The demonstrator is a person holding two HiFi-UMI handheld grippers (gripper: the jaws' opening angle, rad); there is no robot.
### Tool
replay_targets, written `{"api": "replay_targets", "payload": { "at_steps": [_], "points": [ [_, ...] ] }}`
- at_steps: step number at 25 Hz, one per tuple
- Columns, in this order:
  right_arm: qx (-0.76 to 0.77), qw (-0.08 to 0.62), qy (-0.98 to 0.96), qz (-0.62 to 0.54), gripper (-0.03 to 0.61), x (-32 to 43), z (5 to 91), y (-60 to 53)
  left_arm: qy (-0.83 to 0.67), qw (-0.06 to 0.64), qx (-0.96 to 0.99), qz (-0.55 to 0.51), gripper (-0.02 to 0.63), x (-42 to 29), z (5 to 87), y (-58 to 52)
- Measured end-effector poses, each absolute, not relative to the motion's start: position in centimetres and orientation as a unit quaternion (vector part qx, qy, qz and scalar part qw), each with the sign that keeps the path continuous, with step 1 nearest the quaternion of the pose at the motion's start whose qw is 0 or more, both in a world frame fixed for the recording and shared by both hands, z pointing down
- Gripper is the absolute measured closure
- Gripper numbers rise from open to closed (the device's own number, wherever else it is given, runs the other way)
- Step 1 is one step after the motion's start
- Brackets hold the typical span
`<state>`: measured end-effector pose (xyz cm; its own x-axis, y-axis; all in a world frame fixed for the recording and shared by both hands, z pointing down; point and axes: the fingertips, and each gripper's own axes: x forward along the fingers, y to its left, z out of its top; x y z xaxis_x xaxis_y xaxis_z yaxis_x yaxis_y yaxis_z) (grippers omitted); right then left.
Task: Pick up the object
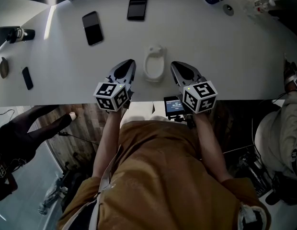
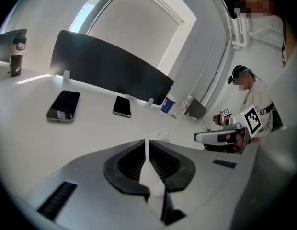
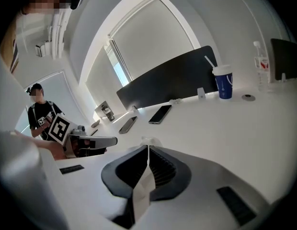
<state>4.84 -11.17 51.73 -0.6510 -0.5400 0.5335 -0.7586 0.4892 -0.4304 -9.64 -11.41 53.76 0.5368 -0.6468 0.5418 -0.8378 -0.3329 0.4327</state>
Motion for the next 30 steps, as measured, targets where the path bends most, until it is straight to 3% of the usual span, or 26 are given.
{"api": "replay_targets", "payload": {
  "at_steps": [13,21,24,30],
  "points": [
    [0.368,0.194,-0.831,0.369,0.568,3.7,54.4,-10.9,-0.428,0.395,0.804,0.12,0.476,-8.5,55.0,-11.2],
    [0.329,0.207,-0.794,0.466,0.448,2.8,56.7,-10.1,-0.416,0.403,0.805,0.127,0.434,-8.3,55.8,-11.4],
    [0.311,0.183,-0.776,0.517,0.398,2.2,56.9,-10.5,-0.406,0.415,0.803,0.133,0.422,-8.4,56.5,-11.2],
    [0.295,0.172,-0.747,0.571,0.39,2.1,57.6,-10.4,-0.383,0.436,0.802,0.142,0.403,-7.7,57.0,-10.8]
  ]
}}
